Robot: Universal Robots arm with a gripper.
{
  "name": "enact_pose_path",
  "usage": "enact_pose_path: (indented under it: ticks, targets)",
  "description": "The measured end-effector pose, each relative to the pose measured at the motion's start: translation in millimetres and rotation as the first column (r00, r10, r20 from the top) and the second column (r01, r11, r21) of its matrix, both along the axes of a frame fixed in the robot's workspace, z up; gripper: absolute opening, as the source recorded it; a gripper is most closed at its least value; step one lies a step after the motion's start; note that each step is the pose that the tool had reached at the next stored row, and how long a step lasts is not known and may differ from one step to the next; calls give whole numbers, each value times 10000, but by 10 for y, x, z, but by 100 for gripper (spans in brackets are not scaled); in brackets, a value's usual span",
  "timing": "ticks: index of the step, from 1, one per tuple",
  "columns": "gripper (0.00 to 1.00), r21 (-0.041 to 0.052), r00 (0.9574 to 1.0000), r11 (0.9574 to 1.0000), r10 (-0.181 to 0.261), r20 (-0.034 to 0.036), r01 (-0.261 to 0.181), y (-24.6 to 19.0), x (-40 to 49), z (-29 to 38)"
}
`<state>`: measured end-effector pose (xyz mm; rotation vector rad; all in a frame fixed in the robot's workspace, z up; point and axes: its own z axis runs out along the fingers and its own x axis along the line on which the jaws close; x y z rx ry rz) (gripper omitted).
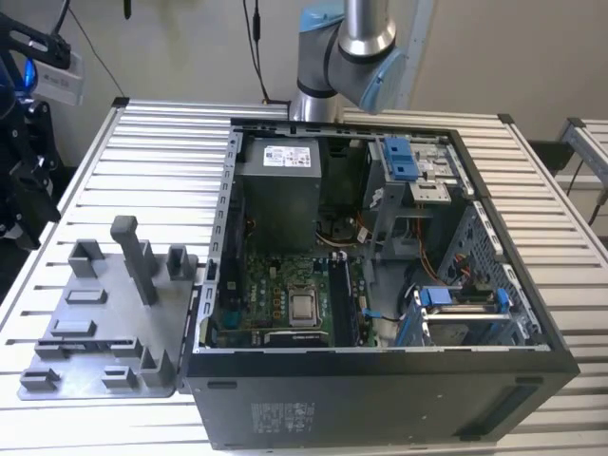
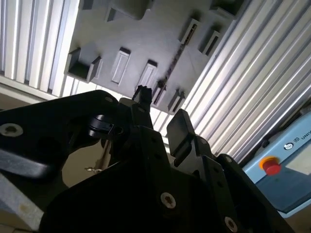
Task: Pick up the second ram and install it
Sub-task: 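Pick up the second ram and move it above second insertion slot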
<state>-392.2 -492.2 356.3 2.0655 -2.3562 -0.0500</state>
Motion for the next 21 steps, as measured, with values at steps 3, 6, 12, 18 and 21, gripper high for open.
enact_pose_path:
  ticks: [3, 6, 12, 18, 21]
  targets:
    - [42, 0, 10000, 10000, -1, 0, 1, 0, 0, -31]
    - [42, 1, 10000, 10000, -1, 0, 1, 0, 0, -64]
    - [42, 0, 10000, 10000, -1, 0, 1, -7, 0, -137]
    - [42, 0, 10000, 10000, 0, 6, 0, -27, 0, -220]
    - [42, 1, 10000, 10000, 0, 12, 0, -40, 0, -262]
